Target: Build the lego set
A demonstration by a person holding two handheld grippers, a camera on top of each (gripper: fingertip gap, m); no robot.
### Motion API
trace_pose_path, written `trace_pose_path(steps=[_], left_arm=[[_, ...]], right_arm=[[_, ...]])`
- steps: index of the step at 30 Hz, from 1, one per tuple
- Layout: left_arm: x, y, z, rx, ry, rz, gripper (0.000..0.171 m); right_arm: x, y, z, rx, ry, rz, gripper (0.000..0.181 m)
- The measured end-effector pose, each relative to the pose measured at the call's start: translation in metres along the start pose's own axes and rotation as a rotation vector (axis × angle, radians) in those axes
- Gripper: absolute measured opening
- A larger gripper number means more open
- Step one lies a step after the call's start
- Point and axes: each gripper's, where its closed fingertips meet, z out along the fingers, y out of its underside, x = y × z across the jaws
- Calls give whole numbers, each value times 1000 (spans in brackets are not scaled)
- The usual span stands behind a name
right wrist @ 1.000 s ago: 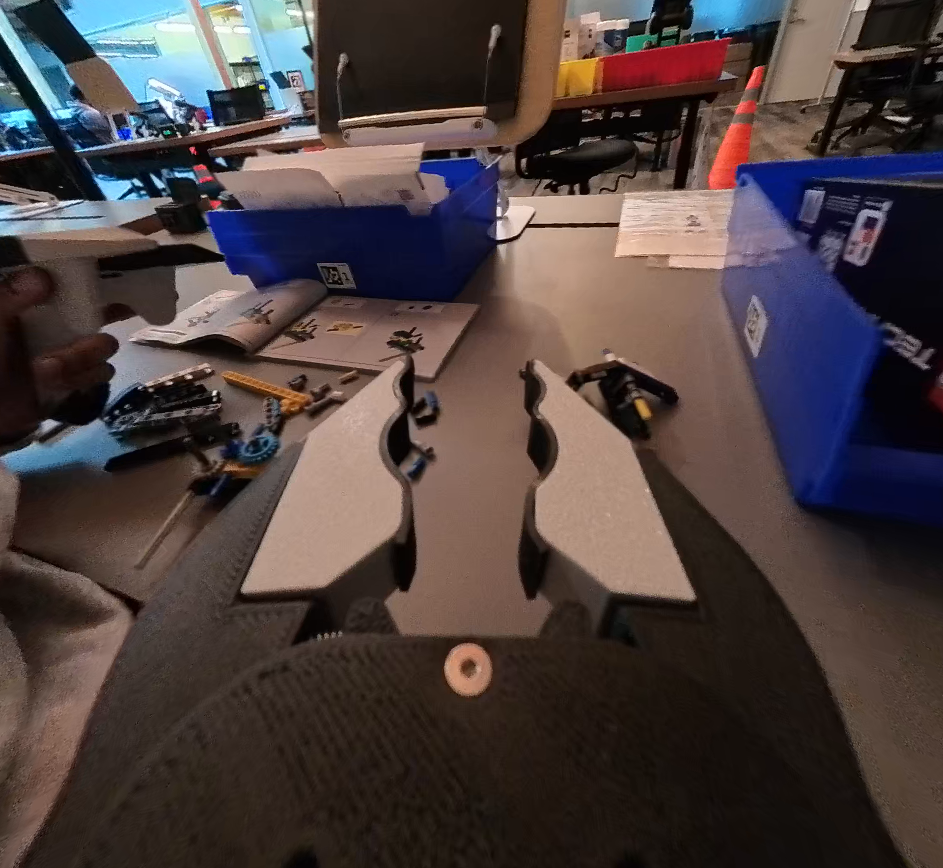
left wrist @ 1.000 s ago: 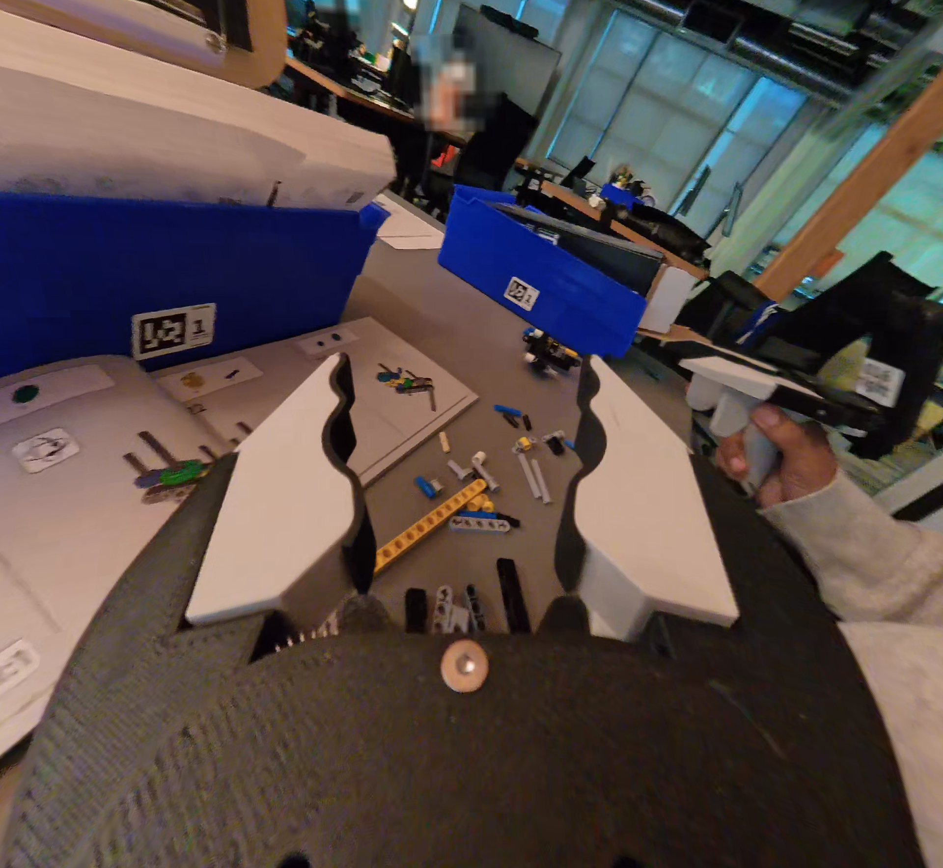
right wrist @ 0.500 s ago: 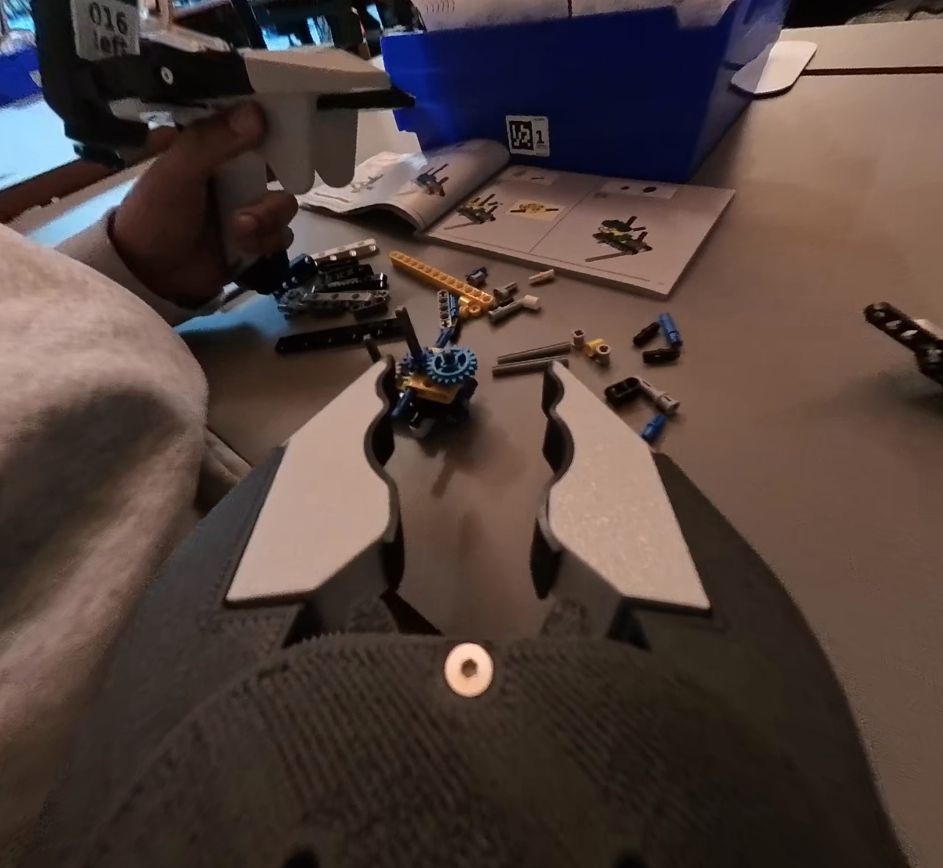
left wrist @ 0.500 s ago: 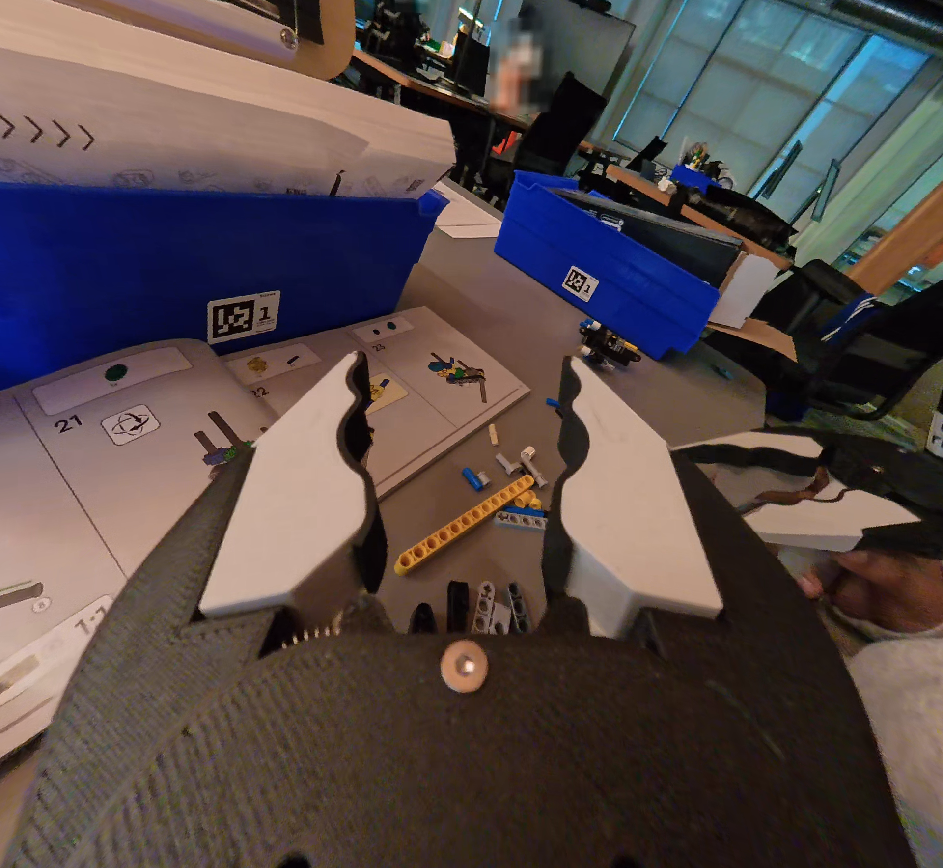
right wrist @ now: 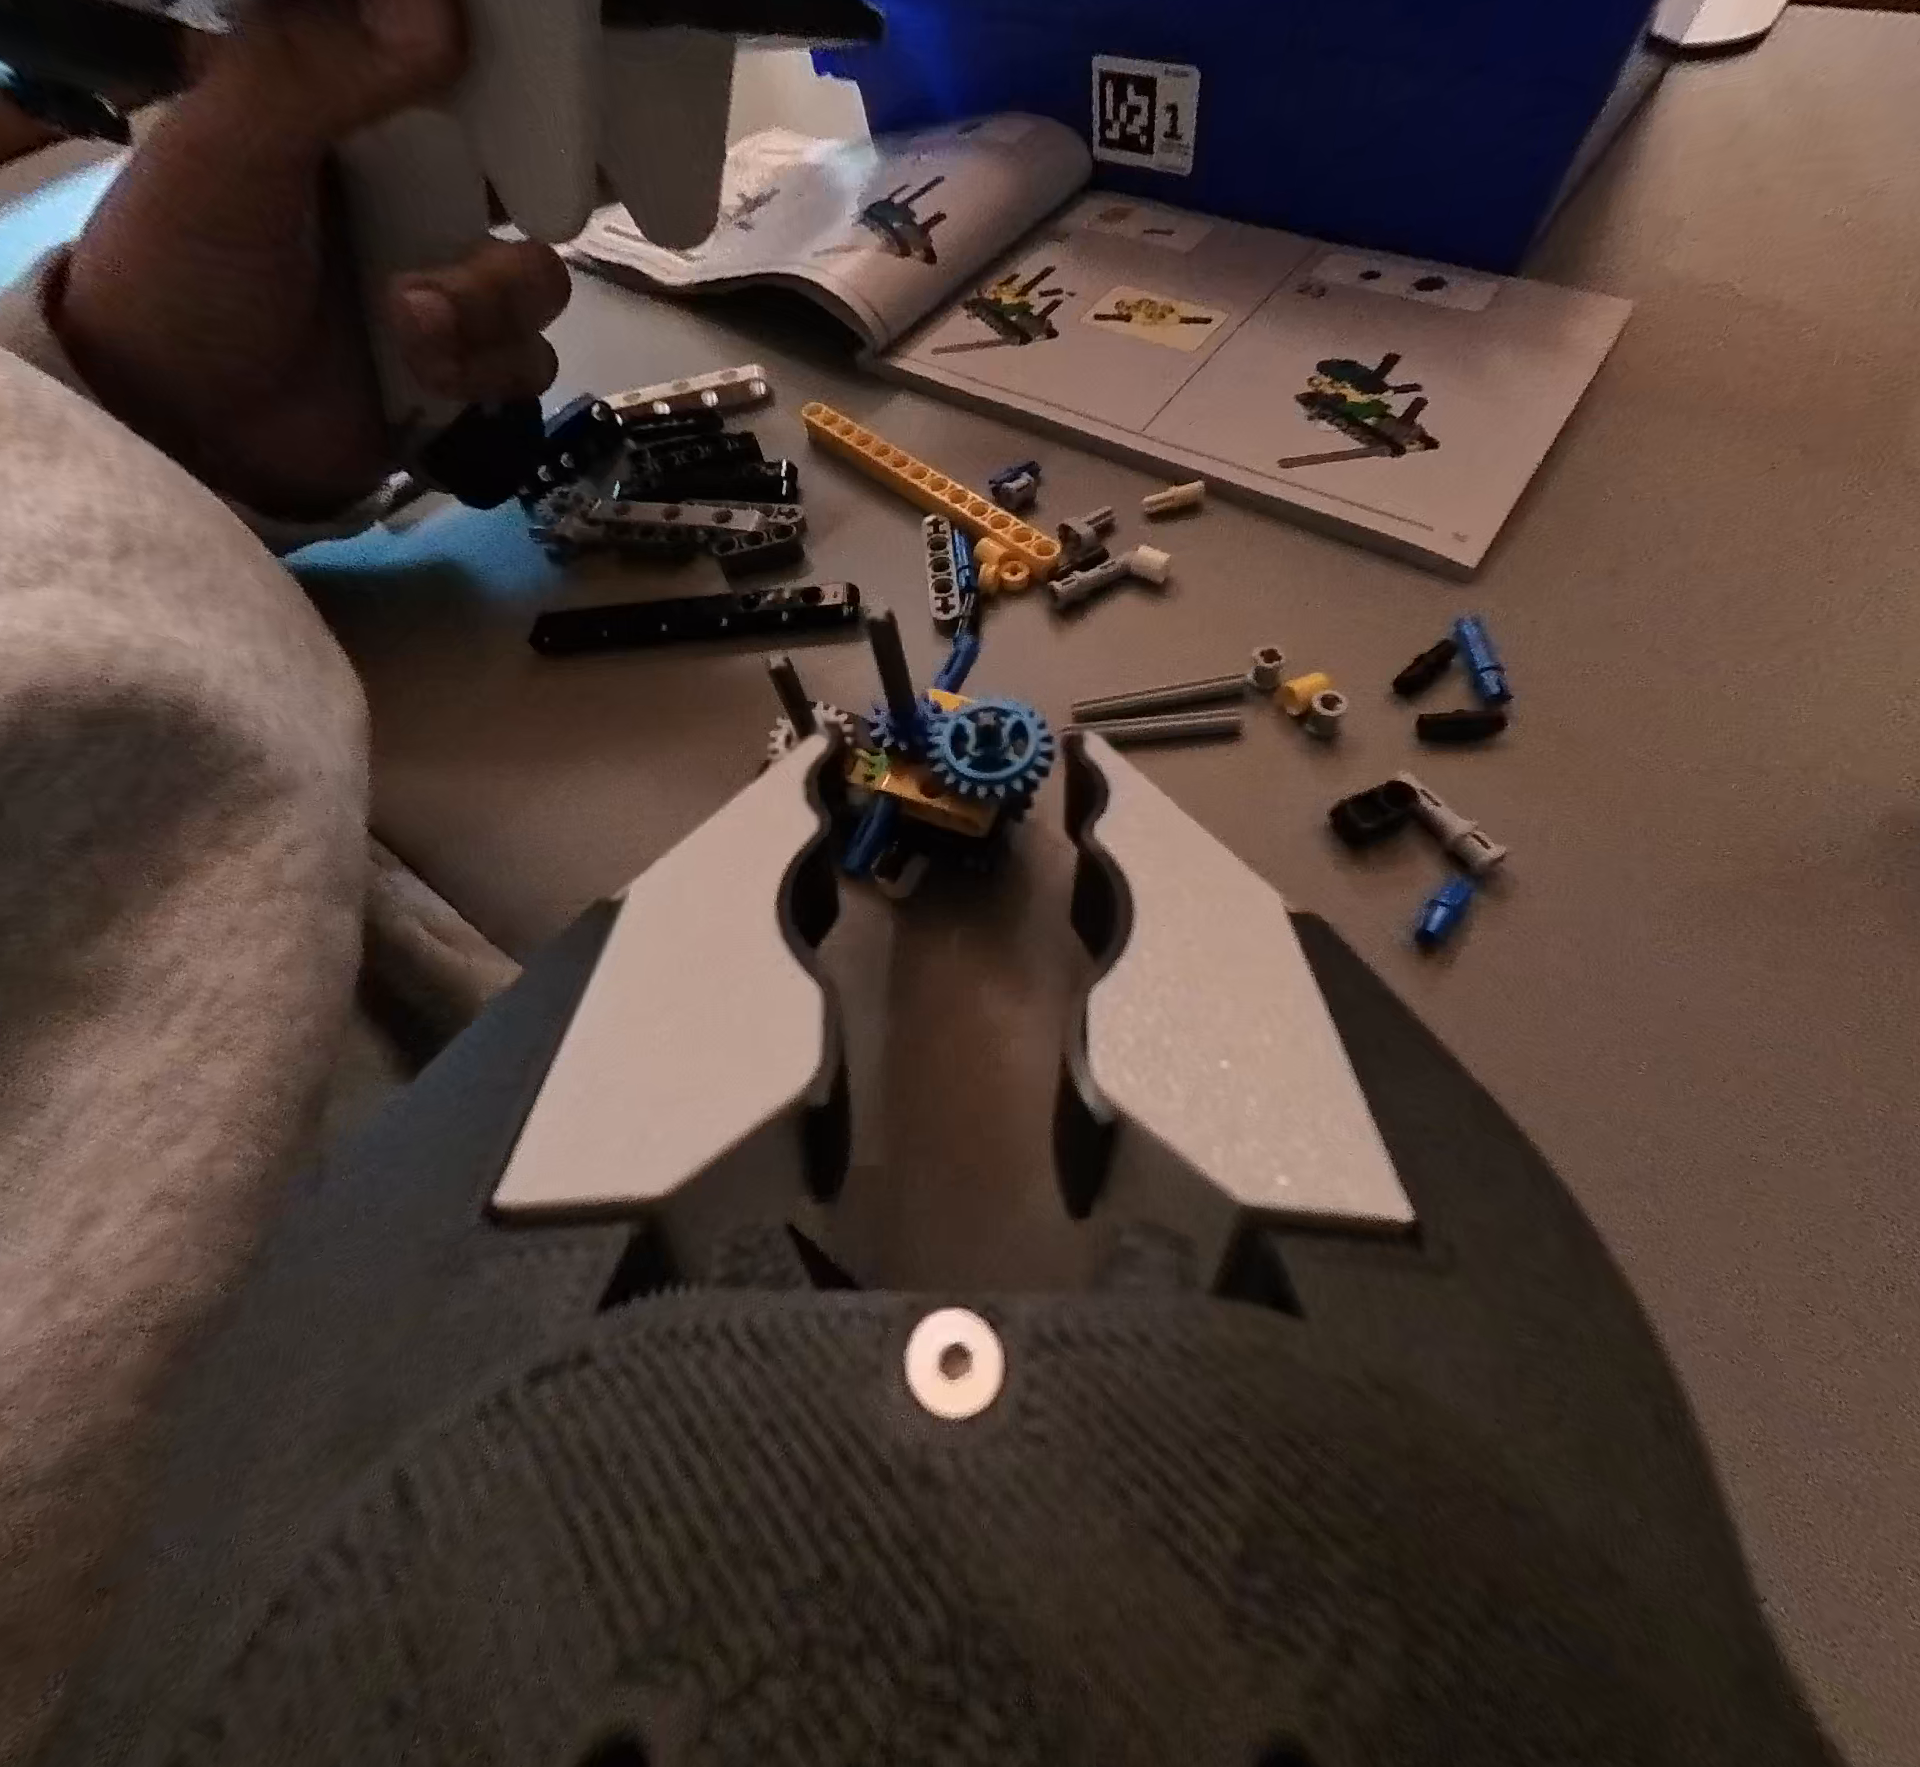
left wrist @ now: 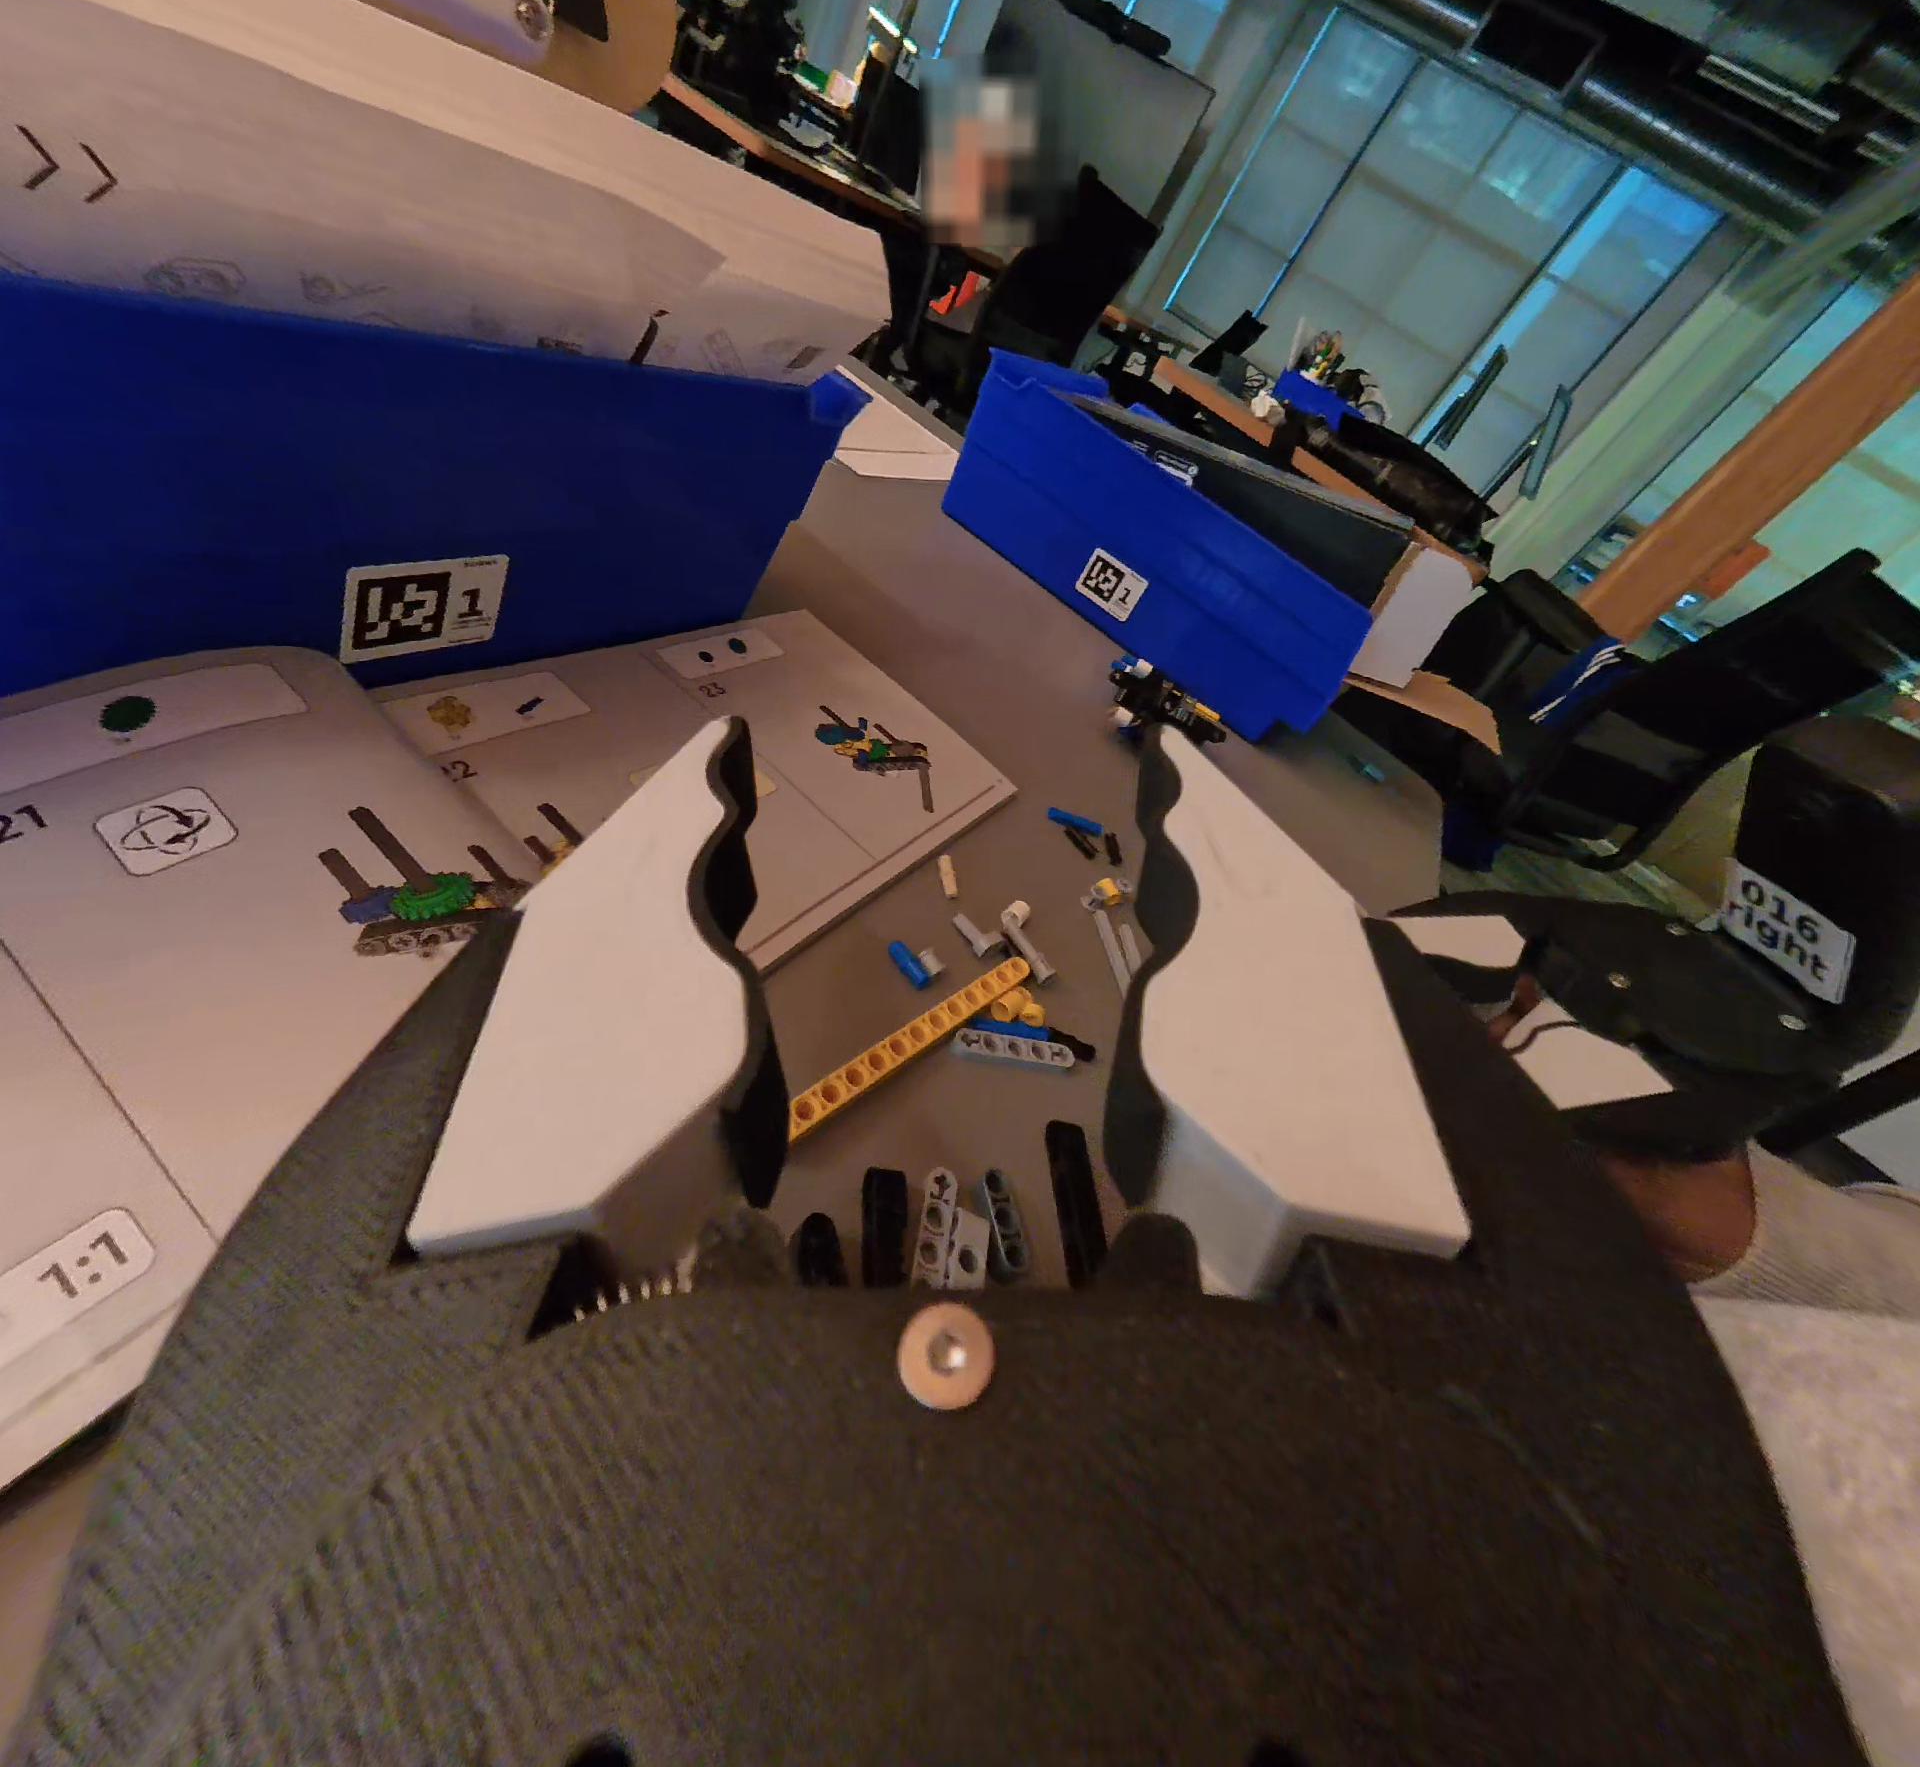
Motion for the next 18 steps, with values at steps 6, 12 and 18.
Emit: trace_pose_path(steps=[6,12,18], left_arm=[[0,-2,-3,5,20,-31,73],[-3,-5,-6,11,24,-48,74],[-6,-7,-8,15,22,-64,73]], right_arm=[[8,2,-2,-34,73,-20,32],[28,3,-16,-11,179,29,32],[48,5,-30,-5,301,43,32]])
